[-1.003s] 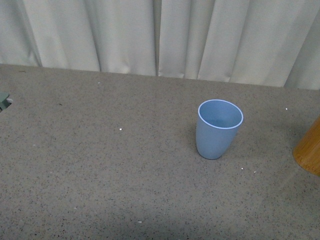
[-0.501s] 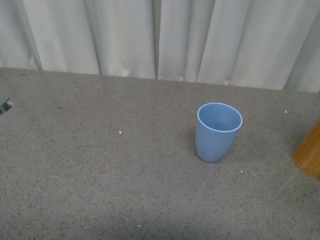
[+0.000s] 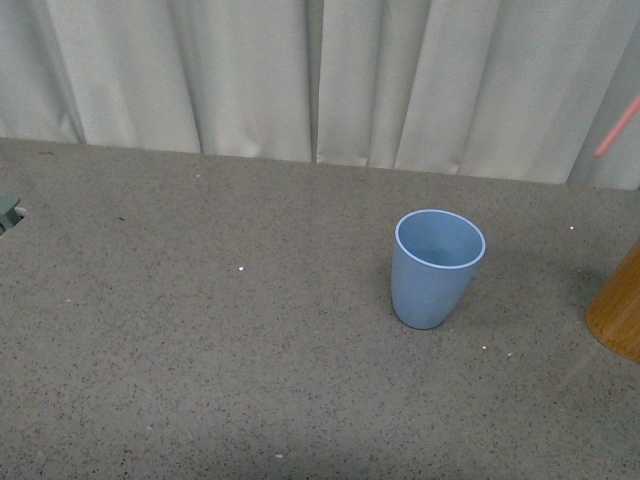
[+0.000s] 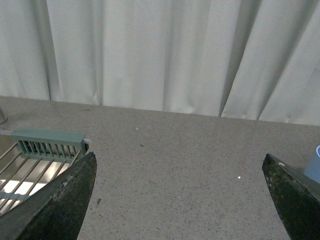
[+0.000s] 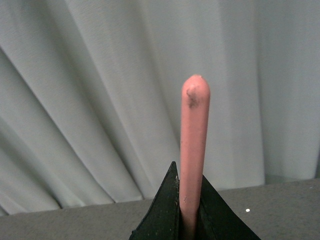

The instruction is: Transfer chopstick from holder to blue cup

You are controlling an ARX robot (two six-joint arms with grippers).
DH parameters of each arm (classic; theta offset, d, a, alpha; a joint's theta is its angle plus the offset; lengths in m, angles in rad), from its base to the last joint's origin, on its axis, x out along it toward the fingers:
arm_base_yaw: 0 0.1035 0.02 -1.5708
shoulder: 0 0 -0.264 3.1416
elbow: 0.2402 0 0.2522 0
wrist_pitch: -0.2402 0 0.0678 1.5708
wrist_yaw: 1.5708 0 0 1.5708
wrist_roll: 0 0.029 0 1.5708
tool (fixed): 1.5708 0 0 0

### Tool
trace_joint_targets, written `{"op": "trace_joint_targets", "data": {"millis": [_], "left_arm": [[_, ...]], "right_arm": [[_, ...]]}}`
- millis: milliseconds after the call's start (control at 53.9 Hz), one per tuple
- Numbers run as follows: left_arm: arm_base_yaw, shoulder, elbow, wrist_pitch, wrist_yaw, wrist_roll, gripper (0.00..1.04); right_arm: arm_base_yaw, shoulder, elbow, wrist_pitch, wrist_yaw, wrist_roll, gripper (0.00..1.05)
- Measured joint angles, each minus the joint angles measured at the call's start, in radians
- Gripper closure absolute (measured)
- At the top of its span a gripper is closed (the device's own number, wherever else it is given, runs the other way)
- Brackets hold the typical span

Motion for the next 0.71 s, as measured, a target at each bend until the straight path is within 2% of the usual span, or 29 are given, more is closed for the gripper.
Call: {"op": "trace_joint_targets", "data": {"millis": [167,316,706], "left_arm": [[0.000,0.000,0.000,0.000,0.000,0.000,0.07],[0.000,0.000,0.000,0.000,0.000,0.000,0.07],[0.000,0.000,0.000,0.000,0.000,0.000,0.07]], "right_arm": [[0.087,0.075,0.000,0.028,0.048,0.014,1.03],[0.130,0.143,0.000,0.049,0.074,0.028,1.03],[0.152,0.248,0.000,0.097,0.100,0.038,1.03]]}}
